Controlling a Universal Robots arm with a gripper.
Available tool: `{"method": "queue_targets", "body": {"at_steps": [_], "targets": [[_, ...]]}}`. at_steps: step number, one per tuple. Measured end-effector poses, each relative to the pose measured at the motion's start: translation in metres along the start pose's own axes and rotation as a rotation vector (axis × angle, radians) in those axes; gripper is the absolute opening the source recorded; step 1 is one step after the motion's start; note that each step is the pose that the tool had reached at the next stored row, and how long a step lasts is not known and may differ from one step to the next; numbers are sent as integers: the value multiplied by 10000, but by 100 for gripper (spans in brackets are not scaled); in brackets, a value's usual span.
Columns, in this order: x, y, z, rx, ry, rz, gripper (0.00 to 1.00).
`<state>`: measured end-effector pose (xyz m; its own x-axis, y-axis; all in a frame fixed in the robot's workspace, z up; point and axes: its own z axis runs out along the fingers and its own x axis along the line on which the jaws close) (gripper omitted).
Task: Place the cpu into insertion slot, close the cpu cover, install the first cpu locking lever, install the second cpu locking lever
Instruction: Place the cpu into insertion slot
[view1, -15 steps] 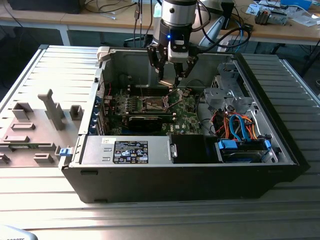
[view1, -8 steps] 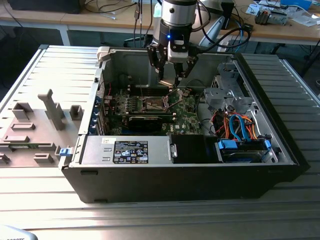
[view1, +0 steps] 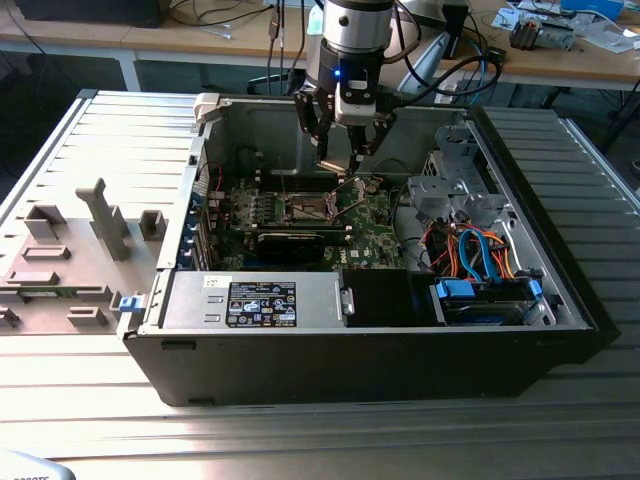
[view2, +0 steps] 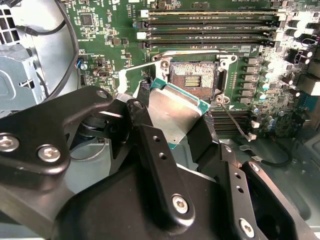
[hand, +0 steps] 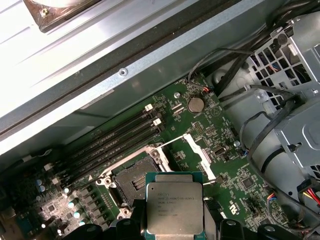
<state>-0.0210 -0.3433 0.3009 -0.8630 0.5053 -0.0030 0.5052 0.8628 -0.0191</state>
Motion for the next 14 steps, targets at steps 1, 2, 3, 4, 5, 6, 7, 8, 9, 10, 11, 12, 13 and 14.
{"method": "queue_targets", "body": {"at_steps": [1, 2, 3, 4, 5, 6, 7, 8, 9, 10, 11, 12, 13, 14], "targets": [[0, 0, 0, 0, 0, 14, 54], [0, 0, 0, 1, 0, 27, 54], [0, 0, 0, 1, 0, 36, 54], [0, 0, 0, 1, 0, 43, 54], [0, 0, 0, 1, 0, 54, 54], [0, 0, 0, 2, 0, 67, 54], [0, 0, 0, 2, 0, 78, 54], [0, 0, 0, 2, 0, 87, 54], [0, 0, 0, 2, 1, 101, 54], [0, 0, 0, 3, 1, 108, 54], [0, 0, 0, 3, 0, 114, 54], [0, 0, 0, 3, 1, 121, 54], [0, 0, 0, 3, 1, 127, 54], [0, 0, 0, 3, 1, 133, 54]]}}
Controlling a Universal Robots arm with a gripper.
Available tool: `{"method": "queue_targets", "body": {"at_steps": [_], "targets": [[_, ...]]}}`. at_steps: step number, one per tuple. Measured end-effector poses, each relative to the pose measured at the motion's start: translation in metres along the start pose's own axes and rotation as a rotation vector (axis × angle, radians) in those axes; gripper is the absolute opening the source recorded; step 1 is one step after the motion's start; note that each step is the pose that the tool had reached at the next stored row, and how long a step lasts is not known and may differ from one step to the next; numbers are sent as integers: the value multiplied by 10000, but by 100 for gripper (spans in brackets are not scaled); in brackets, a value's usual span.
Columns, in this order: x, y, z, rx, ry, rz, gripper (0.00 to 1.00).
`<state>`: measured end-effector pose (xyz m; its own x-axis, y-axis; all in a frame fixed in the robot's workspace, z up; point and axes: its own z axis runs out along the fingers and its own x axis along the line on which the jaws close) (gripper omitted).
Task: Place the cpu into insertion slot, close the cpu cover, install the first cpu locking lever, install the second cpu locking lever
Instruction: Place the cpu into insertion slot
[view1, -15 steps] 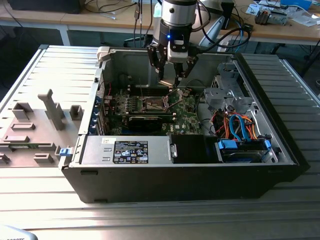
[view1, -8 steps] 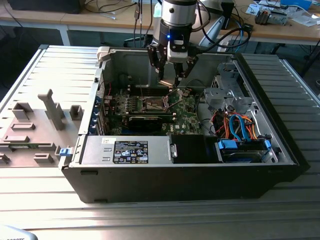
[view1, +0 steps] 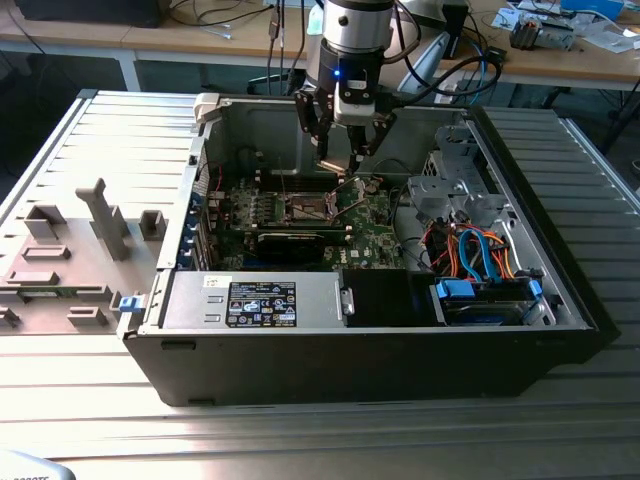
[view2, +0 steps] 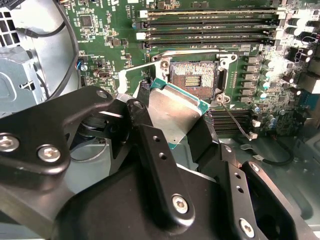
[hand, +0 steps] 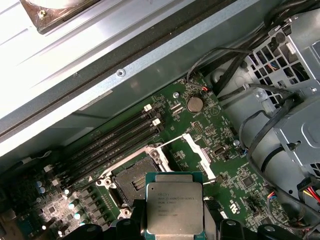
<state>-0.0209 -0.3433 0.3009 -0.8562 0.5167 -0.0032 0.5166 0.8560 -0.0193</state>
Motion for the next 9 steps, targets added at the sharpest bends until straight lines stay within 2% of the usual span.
{"method": "queue_targets", "body": {"at_steps": [9], "targets": [[0, 0, 0, 1, 1, 71, 54]]}}
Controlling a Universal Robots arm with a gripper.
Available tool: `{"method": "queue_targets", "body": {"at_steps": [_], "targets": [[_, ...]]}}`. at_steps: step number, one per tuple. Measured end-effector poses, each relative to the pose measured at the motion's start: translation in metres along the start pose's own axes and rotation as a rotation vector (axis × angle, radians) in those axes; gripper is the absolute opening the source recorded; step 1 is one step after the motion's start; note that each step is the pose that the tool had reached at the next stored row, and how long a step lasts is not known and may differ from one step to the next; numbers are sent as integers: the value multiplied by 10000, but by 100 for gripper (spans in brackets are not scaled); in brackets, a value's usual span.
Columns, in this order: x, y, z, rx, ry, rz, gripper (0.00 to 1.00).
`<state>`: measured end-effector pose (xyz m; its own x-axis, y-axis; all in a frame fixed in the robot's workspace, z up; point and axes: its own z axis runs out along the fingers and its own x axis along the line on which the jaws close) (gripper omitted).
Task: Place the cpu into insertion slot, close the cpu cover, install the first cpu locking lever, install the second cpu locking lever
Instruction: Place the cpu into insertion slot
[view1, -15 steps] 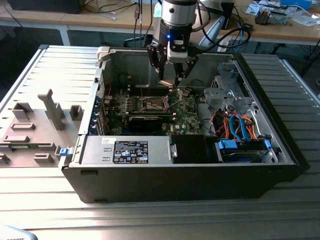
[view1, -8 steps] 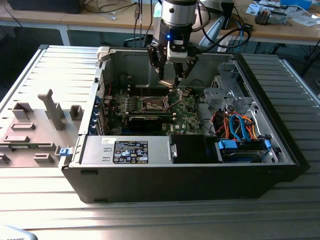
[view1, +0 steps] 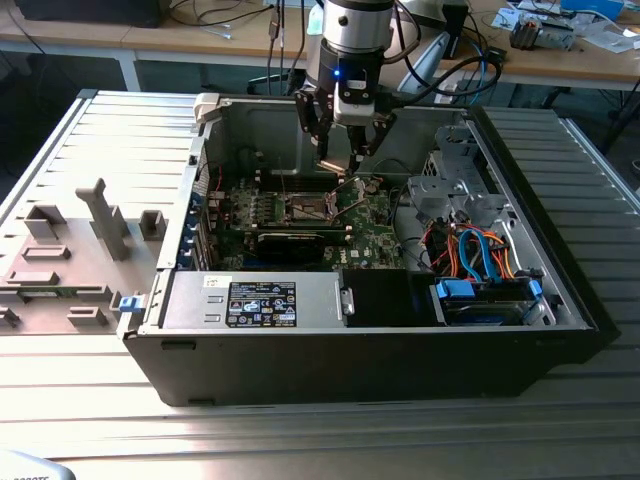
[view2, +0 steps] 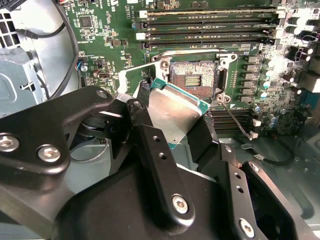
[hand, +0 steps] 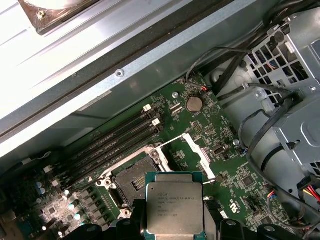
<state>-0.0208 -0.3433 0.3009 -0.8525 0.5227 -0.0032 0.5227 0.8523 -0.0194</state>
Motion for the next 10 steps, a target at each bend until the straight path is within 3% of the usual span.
{"method": "queue_targets", "body": {"at_steps": [10], "targets": [[0, 0, 0, 4, 3, 246, 54]]}}
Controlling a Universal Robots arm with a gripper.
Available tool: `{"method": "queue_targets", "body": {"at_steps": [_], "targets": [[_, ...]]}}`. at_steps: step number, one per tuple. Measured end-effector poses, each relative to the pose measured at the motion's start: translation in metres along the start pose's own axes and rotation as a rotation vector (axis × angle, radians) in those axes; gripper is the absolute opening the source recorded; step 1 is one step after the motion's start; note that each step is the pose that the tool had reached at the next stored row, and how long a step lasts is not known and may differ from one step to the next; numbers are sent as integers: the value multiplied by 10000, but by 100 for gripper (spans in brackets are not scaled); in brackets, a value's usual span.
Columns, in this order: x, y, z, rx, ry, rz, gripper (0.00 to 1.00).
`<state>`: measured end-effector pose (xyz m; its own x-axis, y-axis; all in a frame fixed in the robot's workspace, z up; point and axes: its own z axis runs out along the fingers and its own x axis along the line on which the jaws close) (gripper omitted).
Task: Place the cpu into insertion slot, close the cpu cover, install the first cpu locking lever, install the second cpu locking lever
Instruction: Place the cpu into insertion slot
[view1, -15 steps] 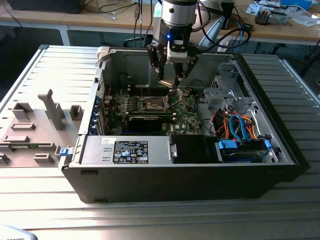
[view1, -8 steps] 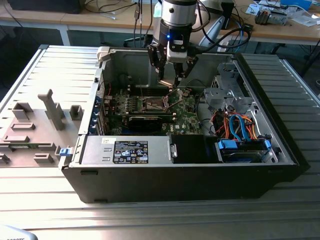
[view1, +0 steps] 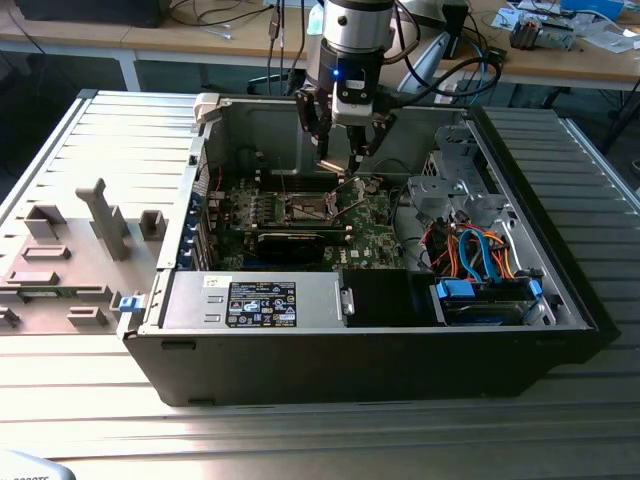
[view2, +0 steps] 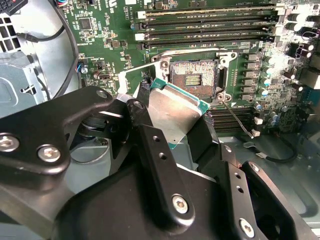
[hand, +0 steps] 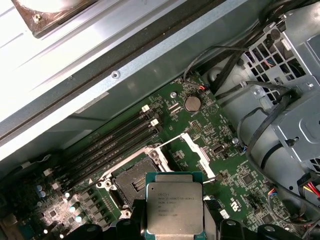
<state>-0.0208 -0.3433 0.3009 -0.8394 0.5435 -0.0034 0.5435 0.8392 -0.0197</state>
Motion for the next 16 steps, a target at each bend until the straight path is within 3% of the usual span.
{"method": "queue_targets", "body": {"at_steps": [16], "targets": [[0, 0, 0, 4, 0, 148, 54]]}}
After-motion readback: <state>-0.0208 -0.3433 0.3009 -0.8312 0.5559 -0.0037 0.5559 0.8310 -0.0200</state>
